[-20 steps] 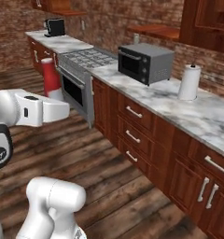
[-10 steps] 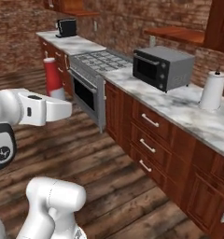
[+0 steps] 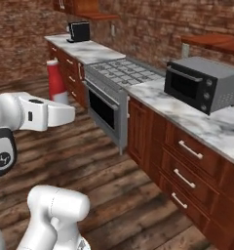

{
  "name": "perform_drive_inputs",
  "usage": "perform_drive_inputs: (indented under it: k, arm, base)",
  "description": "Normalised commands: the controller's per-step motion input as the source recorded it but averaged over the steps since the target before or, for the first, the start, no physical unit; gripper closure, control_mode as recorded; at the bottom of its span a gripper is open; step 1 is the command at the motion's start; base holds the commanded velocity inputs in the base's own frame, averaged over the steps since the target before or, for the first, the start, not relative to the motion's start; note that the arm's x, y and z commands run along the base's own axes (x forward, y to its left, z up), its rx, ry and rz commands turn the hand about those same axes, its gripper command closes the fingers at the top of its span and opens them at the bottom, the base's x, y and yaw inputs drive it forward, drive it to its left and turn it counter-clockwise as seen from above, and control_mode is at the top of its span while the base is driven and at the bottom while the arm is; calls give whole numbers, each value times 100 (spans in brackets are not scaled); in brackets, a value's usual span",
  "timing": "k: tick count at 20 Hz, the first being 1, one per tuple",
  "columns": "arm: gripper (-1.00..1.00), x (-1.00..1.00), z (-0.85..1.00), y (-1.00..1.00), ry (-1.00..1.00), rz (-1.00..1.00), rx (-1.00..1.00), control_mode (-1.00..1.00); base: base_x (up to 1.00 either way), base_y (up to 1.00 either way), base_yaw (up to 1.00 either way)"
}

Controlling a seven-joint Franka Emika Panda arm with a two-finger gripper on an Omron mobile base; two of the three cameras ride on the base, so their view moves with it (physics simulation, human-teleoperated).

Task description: Take 2 condiments from the cabinet and move them on the counter near the stove.Make sure the condiments are lined up with each other, next to each other.

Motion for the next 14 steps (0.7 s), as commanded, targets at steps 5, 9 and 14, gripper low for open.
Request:
perform_drive_inputs:
  k: [5,9,14]
  arm:
    - [100,0,0,0,0,0,0,100]
    - [100,0,0,0,0,0,0,100]
    - [100,0,0,0,0,0,0,100]
  base:
    - [100,88,-8]
    - [100,100,-20]
    - [100,100,-32]
